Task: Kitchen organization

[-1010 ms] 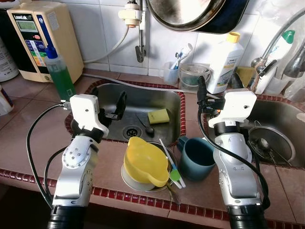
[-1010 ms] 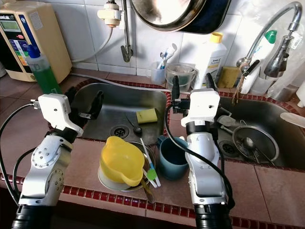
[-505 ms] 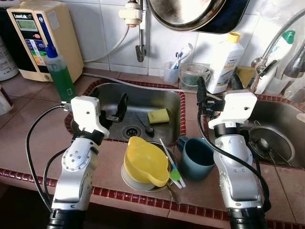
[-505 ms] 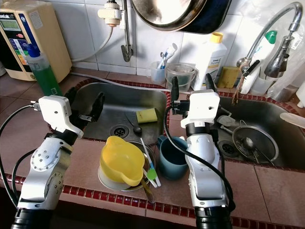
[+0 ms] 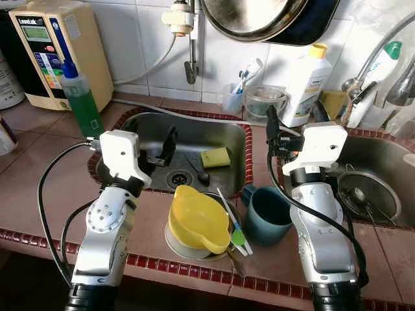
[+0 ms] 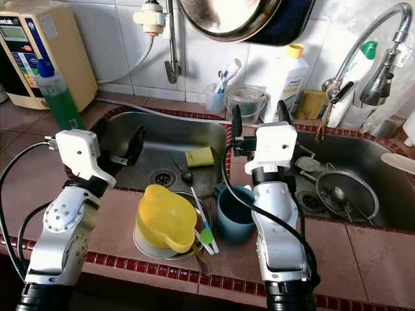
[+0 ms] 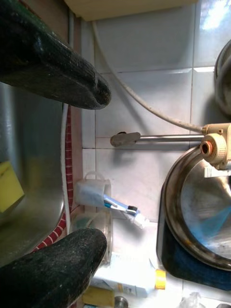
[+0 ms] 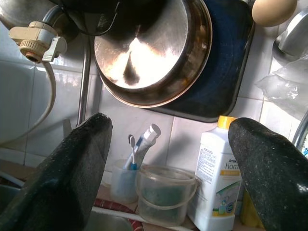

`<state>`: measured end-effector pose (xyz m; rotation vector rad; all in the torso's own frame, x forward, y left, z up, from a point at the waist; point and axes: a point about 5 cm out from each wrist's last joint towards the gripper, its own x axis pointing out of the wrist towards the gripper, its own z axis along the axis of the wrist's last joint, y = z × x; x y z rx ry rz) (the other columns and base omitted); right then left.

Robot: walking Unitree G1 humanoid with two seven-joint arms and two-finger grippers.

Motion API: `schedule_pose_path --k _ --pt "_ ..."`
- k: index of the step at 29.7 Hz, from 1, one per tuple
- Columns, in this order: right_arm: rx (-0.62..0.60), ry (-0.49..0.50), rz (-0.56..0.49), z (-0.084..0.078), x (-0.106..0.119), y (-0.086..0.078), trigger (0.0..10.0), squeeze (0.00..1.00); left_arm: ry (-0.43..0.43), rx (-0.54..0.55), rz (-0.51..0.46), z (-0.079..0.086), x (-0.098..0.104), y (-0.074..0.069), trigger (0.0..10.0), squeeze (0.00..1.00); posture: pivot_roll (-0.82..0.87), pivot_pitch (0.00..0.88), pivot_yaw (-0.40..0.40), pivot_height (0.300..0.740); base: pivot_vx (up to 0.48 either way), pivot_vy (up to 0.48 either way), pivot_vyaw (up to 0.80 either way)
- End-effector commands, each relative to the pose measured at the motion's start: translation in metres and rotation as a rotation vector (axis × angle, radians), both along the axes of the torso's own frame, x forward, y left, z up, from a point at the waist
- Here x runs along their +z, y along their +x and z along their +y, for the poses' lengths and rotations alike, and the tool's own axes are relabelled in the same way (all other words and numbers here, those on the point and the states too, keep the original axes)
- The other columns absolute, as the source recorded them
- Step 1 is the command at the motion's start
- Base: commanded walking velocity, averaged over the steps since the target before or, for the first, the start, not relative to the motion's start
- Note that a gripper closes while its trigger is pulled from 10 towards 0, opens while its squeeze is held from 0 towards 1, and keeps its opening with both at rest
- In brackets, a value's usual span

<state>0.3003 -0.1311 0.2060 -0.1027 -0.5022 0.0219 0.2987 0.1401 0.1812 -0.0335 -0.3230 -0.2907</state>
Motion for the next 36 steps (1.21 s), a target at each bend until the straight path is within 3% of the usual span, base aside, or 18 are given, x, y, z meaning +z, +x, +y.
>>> schedule_pose_path --k 1,36 --pt "0.002 -0.005 -0.022 0.0005 0.0066 -0.0004 10.0 0.00 0.021 -0.024 -0.023 -0.0031 0.0055 -0.0007 10.0 0.00 -0.15 0.000 -0.010 0.740 0.000 0.000 0.00" --pt "0.002 -0.018 -0.009 -0.0005 0.0028 -0.0011 10.0 0.00 0.014 -0.019 -0.011 -0.0010 0.0060 -0.0016 10.0 0.00 -0.15 0.000 -0.012 0.740 0.000 0.000 0.00"
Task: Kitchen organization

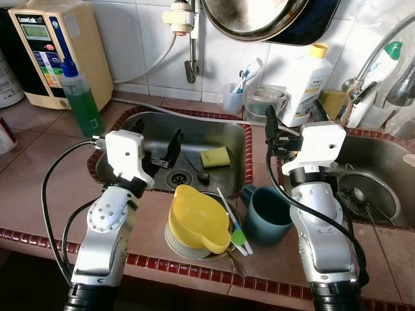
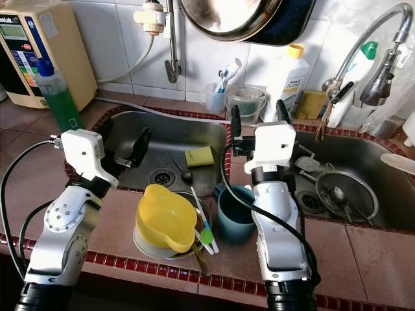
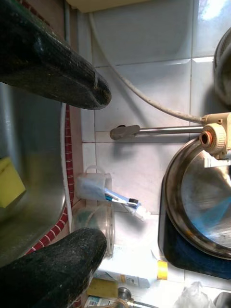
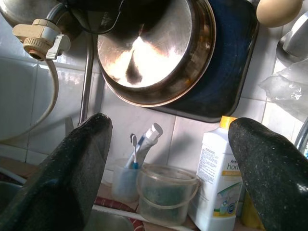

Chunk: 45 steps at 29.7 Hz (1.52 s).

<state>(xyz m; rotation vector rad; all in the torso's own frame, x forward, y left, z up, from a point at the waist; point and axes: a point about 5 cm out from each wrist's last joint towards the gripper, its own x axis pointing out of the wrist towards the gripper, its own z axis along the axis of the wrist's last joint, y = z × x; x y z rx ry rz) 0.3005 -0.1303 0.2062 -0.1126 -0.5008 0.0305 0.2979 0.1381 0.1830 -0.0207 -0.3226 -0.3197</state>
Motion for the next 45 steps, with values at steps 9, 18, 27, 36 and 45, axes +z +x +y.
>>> schedule_pose_path --k 9,18,27,36,45 --pt "0.002 -0.007 -0.011 0.000 0.002 -0.001 10.0 0.00 -0.004 0.006 -0.006 0.001 0.005 0.000 10.0 0.00 -0.15 0.000 -0.012 0.740 -0.264 0.000 0.00" --pt "0.003 -0.008 -0.013 0.001 0.003 -0.001 10.0 0.00 0.003 0.005 -0.006 0.001 0.006 0.000 10.0 0.00 -0.14 0.000 -0.010 0.740 -0.274 0.000 0.00" --pt "0.004 -0.015 -0.016 0.001 0.003 -0.001 10.0 0.00 0.001 0.000 -0.008 -0.001 0.006 0.000 10.0 0.00 -0.15 0.000 -0.011 0.740 -0.172 0.000 0.00" --pt "0.017 -0.026 -0.012 0.002 0.003 0.001 10.0 0.00 0.023 -0.048 -0.028 -0.007 0.008 0.002 10.0 0.00 -0.14 0.000 -0.027 0.740 0.000 0.000 0.00" --pt "0.023 -0.027 -0.002 0.004 0.001 0.002 10.0 0.00 0.053 -0.087 -0.060 -0.014 0.013 0.007 10.0 0.00 -0.13 0.000 -0.015 0.740 0.000 0.000 0.00"
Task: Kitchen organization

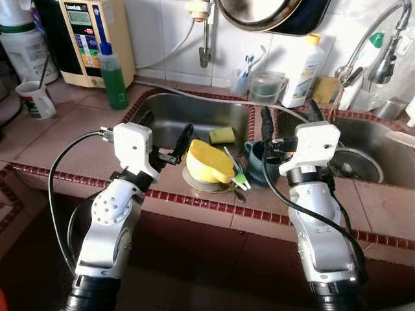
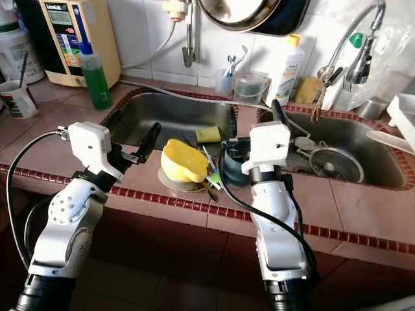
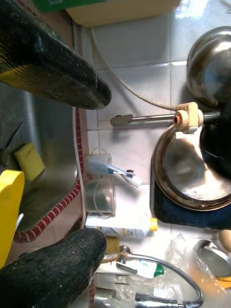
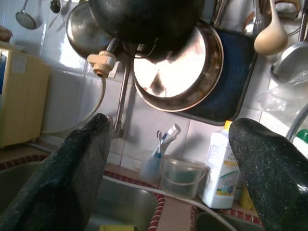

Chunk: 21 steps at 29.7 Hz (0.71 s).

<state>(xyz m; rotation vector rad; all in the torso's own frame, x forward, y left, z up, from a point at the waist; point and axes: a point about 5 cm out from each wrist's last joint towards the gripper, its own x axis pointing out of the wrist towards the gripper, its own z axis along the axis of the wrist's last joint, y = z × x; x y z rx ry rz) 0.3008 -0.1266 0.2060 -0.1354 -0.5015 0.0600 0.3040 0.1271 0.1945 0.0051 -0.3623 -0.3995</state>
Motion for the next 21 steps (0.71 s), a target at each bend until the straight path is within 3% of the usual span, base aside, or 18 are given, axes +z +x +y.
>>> schedule_pose_path --k 1,8,21 --pt "0.000 0.002 -0.002 0.0002 0.0014 0.0015 10.0 0.00 0.021 -0.012 -0.015 -0.0034 0.0019 0.0011 10.0 0.00 -0.13 0.000 -0.015 0.740 0.000 0.000 0.00" --pt "-0.001 0.008 0.001 0.0028 -0.0008 0.0007 10.0 0.00 0.010 -0.034 -0.012 -0.0071 0.0009 -0.0008 10.0 0.00 -0.13 0.000 -0.006 0.740 0.000 0.000 0.00" --pt "-0.005 0.004 -0.002 0.0020 -0.0005 0.0017 10.0 0.00 -0.008 -0.031 -0.007 -0.0094 -0.0010 -0.0006 10.0 0.00 -0.14 0.000 -0.008 0.740 0.000 -0.334 0.00"
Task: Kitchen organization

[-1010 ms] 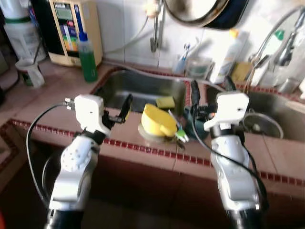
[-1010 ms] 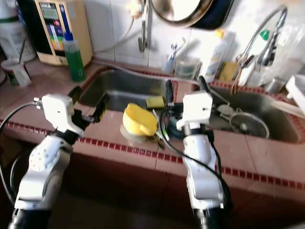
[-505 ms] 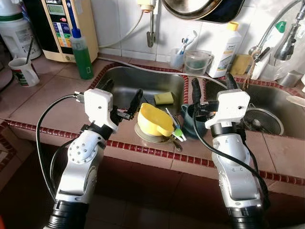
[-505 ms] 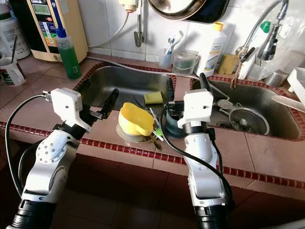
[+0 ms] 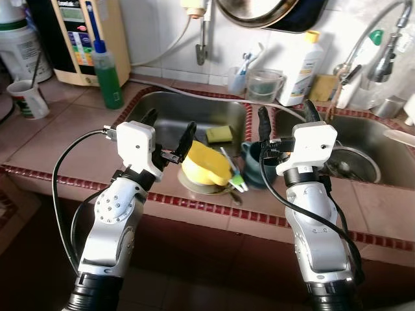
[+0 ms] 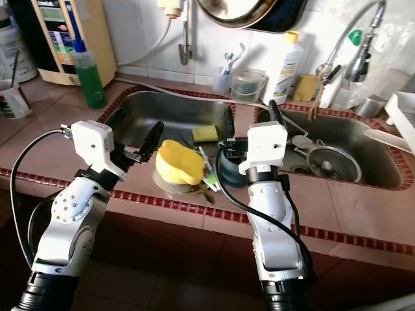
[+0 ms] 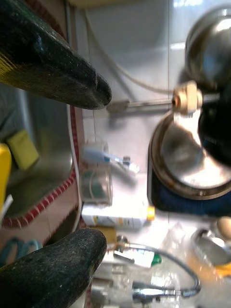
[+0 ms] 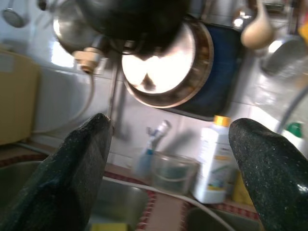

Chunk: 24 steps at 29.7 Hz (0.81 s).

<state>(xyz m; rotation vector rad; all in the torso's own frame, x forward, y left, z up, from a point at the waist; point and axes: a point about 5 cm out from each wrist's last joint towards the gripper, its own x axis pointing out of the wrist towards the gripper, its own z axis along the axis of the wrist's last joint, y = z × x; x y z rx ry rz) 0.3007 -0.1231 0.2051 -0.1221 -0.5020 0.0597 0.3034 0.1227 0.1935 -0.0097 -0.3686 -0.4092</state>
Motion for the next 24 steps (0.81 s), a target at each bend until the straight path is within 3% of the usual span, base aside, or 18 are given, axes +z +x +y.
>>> schedule_pose_path --k 1,9,16,24 --pt "-0.008 -0.010 -0.002 -0.0015 0.0006 0.0017 10.0 0.00 0.005 -0.019 -0.004 -0.0050 0.0000 -0.0001 10.0 0.00 -0.14 0.000 -0.008 0.740 0.000 -0.405 0.00" --pt "-0.015 -0.012 -0.006 -0.0030 0.0017 0.0015 10.0 0.00 0.002 -0.020 -0.005 -0.0058 0.0010 0.0015 10.0 0.00 -0.15 0.000 -0.004 0.740 0.000 -0.369 0.00" --pt "-0.021 -0.014 -0.007 -0.0046 0.0020 0.0017 10.0 0.00 -0.015 -0.022 -0.015 -0.0066 0.0029 0.0017 10.0 0.00 -0.15 0.000 -0.002 0.740 0.000 0.000 0.00" --pt "-0.024 -0.013 0.005 -0.0066 -0.0004 0.0020 10.0 0.00 0.026 -0.006 -0.027 -0.0041 0.0021 0.0005 10.0 0.00 -0.15 0.000 -0.003 0.740 0.000 0.000 0.00"
